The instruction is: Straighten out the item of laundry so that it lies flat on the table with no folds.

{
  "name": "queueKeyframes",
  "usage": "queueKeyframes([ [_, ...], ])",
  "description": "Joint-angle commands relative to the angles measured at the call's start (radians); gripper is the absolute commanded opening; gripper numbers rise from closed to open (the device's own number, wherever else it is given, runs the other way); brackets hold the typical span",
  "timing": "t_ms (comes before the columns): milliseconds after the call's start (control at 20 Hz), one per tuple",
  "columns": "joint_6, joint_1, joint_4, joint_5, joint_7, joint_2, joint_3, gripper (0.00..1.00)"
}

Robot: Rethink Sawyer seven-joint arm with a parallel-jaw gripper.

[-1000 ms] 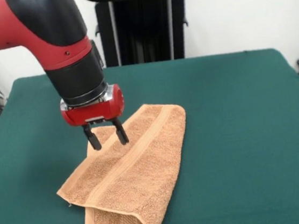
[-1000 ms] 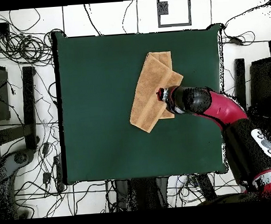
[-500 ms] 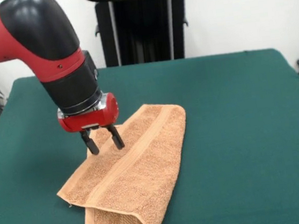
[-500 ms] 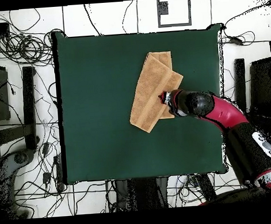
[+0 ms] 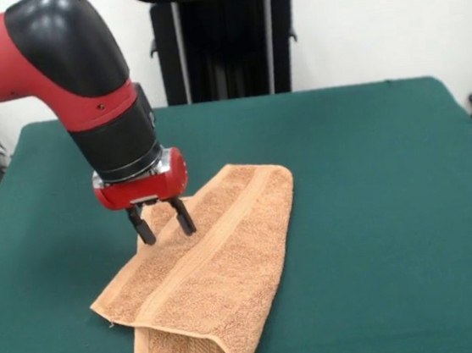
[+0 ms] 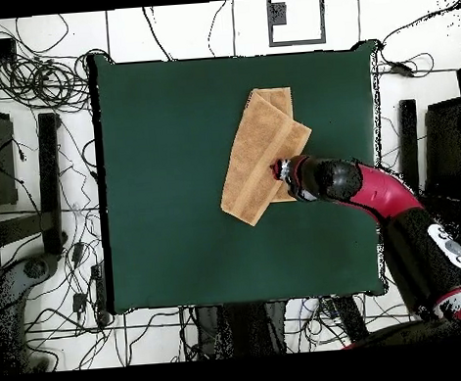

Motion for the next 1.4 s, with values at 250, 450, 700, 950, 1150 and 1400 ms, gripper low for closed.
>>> queueKeyframes([
  [250,0.066,0.009,0.057,-0.041,-0.087,-0.044,0.083,1.00],
  [450,0.064,-0.004,0.053,-0.046,-0.102,-0.031,0.087,1.00],
  [700,0.091,-0.028,0.038,-0.051,-0.138,-0.027,0.094,1.00],
  [950,0.017,-0.025,0.051,-0.066,-0.108,0.006,0.097,1.00],
  [1150,-0.019,-0.020,0.060,-0.073,-0.088,0.016,0.096,1.00],
  [1400,-0.049,-0.022,0.060,-0.078,-0.085,0.040,0.103,1.00],
])
